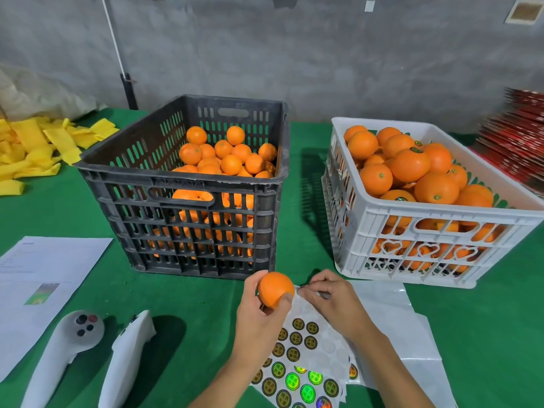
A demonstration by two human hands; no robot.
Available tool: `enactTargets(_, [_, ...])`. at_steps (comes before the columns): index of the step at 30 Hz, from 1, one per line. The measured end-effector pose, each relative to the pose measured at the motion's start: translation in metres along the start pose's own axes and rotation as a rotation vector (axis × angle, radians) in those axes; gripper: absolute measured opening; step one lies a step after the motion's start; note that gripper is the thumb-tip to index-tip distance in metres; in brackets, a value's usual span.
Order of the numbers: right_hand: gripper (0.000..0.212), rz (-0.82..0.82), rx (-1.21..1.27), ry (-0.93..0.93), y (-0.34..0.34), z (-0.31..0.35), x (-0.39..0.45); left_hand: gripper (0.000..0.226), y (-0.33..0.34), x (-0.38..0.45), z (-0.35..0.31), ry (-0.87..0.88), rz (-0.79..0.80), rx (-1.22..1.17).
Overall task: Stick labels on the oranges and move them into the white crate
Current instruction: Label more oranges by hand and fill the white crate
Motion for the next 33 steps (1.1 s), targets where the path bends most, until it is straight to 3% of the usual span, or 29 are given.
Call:
enactTargets(5, [0.017, -0.032, -0.018, 0.010, 0.000, -0.002, 0.003, 0.057, 0.000, -0.002, -0.003, 0.004, -0.004, 0.008])
enactTargets(9, [0.017, -0.250, 0.121, 0.110, -0.018, 0.002, 0.002, 0.056, 0.000, -0.004, -0.004, 0.013, 0.014, -0.032])
enactTargets(14, [0.018, -0.336, 0.057, -0.202, -0.038, 0.075, 0.002, 0.066, 0.007, 0.000, -0.055, 0.106, 0.042, -0.151])
enactTargets(19, [0.023, -0.397, 0.199, -0.303, -0.085, 0.128, 0.002, 0.071, 0.030, 0.006, -0.131, 0.245, 0.127, -0.260])
enactTargets(23, [0.053, -0.283, 0.023, -0.291, -0.101, 0.155, 0.011, 0.066, 0.048, 0.023, -0.186, 0.315, 0.152, -0.287])
enactTargets(25, [0.073, -0.327, -0.070, -0.244, -0.119, 0.166, 0.023, 0.063, 0.066, 0.034, -0.212, 0.326, 0.175, -0.263])
enactTargets(29, [0.072, -0.512, -0.224, -0.241, -0.175, 0.185, 0.048, 0.045, 0.111, 0.059, -0.267, 0.405, 0.223, -0.096])
enactTargets(33, [0.068, -0.634, -0.509, -0.176, -0.239, 0.169, 0.083, 0.063, 0.152, 0.089, -0.315, 0.409, 0.289, 0.192])
Point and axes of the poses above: each hand's wrist, its own x-axis towards the middle knuckle, its own y-axis out of the palm, z = x × y, the point moved 8 cm from there along x, towards the middle knuckle, and after that the axes turned 3 degrees about -y, right-handed, at the moved point
